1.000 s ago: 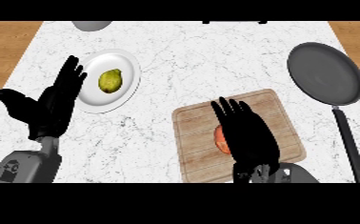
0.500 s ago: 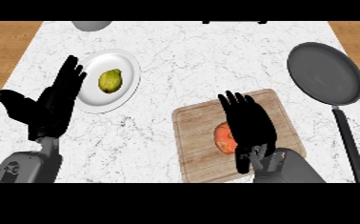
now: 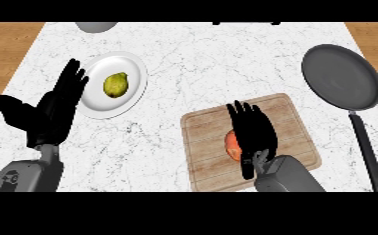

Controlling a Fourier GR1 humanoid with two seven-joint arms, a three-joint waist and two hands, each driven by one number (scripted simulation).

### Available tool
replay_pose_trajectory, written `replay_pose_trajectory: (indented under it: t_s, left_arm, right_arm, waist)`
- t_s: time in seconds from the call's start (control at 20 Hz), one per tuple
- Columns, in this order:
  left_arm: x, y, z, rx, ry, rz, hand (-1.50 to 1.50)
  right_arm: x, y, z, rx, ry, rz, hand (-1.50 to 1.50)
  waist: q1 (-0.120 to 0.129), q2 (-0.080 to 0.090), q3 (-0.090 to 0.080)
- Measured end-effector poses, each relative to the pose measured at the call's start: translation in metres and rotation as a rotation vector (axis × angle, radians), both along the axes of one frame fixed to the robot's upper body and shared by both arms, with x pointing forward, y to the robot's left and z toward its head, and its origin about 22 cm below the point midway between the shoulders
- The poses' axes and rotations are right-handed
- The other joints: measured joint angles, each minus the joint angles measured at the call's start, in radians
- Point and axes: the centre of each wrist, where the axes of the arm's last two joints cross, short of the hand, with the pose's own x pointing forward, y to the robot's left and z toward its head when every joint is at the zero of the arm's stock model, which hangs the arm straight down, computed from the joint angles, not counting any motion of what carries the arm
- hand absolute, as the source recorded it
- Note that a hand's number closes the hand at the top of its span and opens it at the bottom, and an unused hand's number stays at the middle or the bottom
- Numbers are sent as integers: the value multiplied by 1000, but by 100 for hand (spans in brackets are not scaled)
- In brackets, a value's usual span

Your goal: Pick the squash from the cutting board and place it in the pan

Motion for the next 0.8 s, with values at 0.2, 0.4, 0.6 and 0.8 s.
replay_pose_trajectory:
  t_s: [0.2,0.4,0.6,0.8]
  left_arm:
    - [1,0,7,-2,-1,-5,0]
    - [-2,2,6,-8,1,-2,0]
    - [3,3,6,-11,1,0,0]
    - [1,1,3,-11,-1,-5,0]
  right_arm:
    - [9,-1,-14,23,-7,-4,-150]
    - [14,-6,-21,43,10,-8,-150]
    - [18,-5,-33,53,29,13,150]
    - [22,0,-40,59,-9,64,150]
  waist:
    - [1,0,0]
    - [0,0,0]
    - [0,0,0]
    - [-1,-4,-4]
